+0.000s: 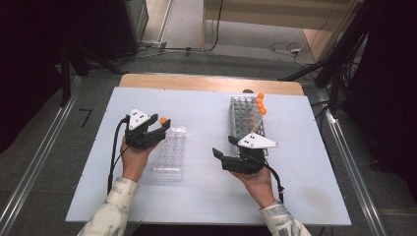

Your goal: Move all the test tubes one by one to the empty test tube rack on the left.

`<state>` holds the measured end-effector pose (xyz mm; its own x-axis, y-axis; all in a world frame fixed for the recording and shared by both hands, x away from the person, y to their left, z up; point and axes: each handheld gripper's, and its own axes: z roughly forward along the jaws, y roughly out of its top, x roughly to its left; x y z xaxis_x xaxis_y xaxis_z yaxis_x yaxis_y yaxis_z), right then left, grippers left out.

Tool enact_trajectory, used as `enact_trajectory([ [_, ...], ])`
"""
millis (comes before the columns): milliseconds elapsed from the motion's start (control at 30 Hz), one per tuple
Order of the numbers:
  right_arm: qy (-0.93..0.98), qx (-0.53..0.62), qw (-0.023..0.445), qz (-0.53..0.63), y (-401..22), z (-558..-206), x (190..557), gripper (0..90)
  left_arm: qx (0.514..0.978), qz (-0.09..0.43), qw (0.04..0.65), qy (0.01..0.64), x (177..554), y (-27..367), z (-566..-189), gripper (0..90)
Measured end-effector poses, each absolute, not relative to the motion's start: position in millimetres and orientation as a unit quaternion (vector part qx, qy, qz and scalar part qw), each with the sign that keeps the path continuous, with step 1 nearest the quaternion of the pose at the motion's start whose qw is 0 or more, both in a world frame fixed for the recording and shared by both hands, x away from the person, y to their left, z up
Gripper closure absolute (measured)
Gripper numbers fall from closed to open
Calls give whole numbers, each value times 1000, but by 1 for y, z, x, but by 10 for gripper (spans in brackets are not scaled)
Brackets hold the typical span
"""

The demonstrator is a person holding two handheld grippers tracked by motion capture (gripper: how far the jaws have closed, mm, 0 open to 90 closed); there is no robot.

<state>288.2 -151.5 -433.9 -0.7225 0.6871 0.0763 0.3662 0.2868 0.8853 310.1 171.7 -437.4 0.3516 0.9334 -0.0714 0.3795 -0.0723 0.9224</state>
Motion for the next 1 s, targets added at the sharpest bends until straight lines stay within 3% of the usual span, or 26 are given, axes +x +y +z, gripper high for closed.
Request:
enact_trajectory([
  [67,785,338,164,493,-154,-433,289,270,664,294,476,497,307,172,-436,318],
  [100,783,340,170,493,-156,-433,289,271,660,295,476,501,305,173,-435,233],
  [200,780,342,175,494,-159,-432,289,271,644,296,484,513,298,177,-433,189],
  [567,761,378,213,483,-190,-424,301,275,629,298,504,511,267,187,-439,182],
  [1000,731,429,256,465,-223,-417,322,291,623,302,507,514,257,194,-435,171],
])
